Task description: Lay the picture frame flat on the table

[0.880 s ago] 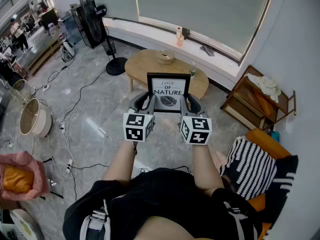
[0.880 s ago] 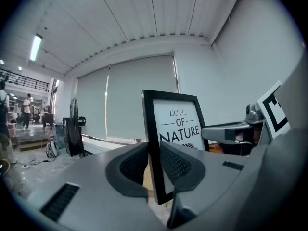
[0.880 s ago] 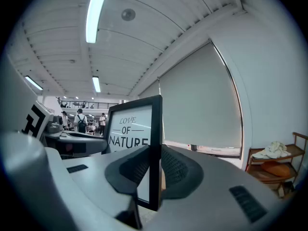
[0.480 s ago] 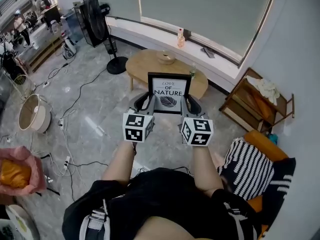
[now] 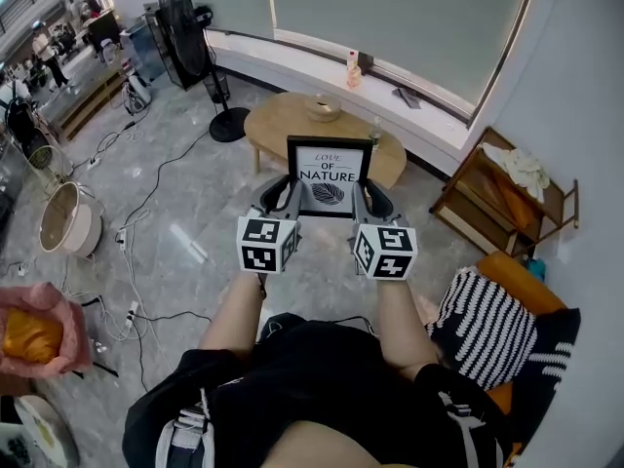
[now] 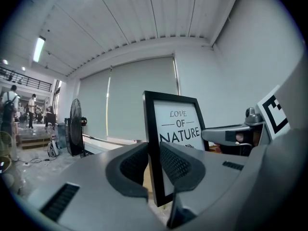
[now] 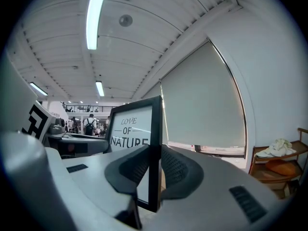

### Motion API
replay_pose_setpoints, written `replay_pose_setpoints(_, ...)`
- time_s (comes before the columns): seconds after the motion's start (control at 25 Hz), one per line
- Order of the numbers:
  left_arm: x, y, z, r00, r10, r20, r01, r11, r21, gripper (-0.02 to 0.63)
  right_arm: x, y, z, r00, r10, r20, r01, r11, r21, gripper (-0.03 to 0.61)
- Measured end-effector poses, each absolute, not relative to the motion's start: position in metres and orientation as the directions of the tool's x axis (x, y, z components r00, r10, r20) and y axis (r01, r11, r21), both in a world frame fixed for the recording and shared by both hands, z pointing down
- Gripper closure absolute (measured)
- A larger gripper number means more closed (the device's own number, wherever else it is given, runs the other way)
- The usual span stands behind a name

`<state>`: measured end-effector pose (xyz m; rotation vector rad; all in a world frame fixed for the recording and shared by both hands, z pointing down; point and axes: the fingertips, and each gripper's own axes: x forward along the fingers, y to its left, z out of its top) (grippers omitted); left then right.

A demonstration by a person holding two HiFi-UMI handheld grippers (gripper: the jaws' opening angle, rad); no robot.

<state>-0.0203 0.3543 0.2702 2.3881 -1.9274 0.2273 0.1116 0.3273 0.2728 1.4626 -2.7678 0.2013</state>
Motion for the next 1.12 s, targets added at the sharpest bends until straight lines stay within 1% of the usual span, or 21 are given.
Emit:
replay_pose_setpoints(0.56, -0.005, 0.339, 0.280, 0.220, -0.964, 0.149, -0.968, -0.234, -0.086, 0.525, 0.127, 0.316, 0.287, -0.545, -0.835, 0.069, -0.836, 0.535, -0.124, 0.489)
replay_pose_setpoints(0.92, -0.019, 0.287, 0.283, 0.243, -0.962, 0.127, -0.964, -0.254, -0.079, 0.526, 0.114, 0.269, 0.288, -0.526, -0.848, 0.067, -0.849, 0.519, -0.104, 0.489)
replay_pose_setpoints(1.12, -0.030, 0.234, 0.294, 0.253, -0.958, 0.134, -0.963, -0.262, -0.056, 0.526, 0.103, 0.218, 0.297, -0.519, -0.850, 0.083, -0.854, 0.512, -0.095, 0.488)
